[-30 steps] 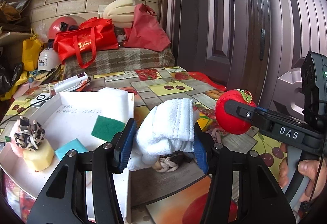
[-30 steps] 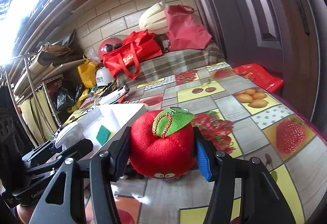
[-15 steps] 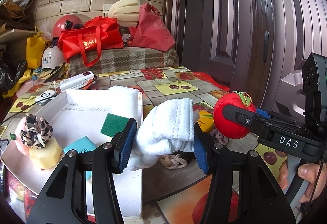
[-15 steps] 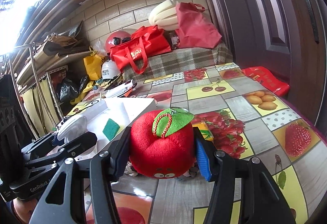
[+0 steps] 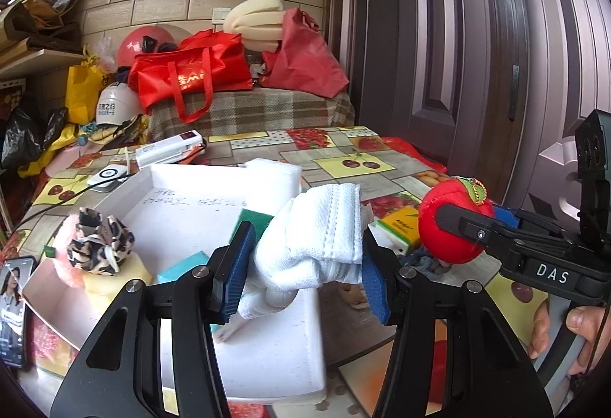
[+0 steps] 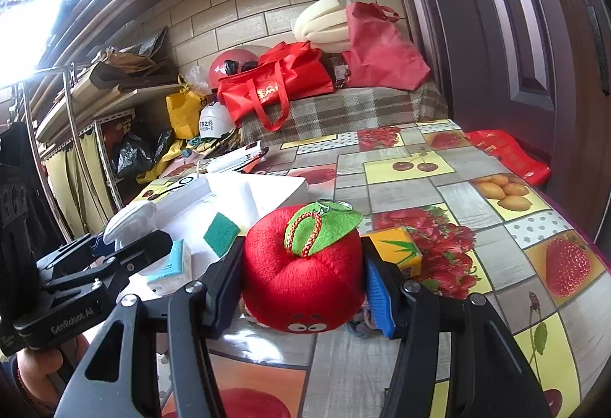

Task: Organize soft objects
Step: 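Carry the white cloth and red apple plush over the white box with both tools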

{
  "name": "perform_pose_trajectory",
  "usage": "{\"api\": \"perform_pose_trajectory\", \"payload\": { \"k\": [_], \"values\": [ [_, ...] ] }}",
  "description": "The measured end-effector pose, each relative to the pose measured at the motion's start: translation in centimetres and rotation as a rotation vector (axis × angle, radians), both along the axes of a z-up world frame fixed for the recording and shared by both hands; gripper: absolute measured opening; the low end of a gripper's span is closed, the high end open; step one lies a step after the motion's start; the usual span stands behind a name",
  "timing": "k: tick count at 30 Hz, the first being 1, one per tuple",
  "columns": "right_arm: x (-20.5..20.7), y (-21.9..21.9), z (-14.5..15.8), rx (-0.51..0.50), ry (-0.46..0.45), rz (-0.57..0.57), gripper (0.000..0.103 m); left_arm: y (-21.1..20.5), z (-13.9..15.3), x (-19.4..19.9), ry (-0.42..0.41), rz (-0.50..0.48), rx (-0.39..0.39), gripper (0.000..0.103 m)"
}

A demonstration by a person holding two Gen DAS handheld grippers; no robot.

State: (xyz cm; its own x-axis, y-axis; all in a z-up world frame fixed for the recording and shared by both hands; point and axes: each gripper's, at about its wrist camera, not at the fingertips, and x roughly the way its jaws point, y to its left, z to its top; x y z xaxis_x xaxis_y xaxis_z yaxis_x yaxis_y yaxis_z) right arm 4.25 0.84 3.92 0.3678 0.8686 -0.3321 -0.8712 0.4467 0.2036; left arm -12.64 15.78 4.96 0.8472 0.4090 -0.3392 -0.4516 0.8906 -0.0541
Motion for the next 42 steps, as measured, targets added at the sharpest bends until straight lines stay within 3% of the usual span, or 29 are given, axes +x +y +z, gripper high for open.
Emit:
{"api": "perform_pose_trajectory", "payload": {
  "k": [42],
  "values": [
    [-1.2,1.7,-0.5,-0.037,-0.029,0.041,0.057,2.9,-0.1,-2.0,-0.006,0.066,-0.031,0.053]
  ]
}}
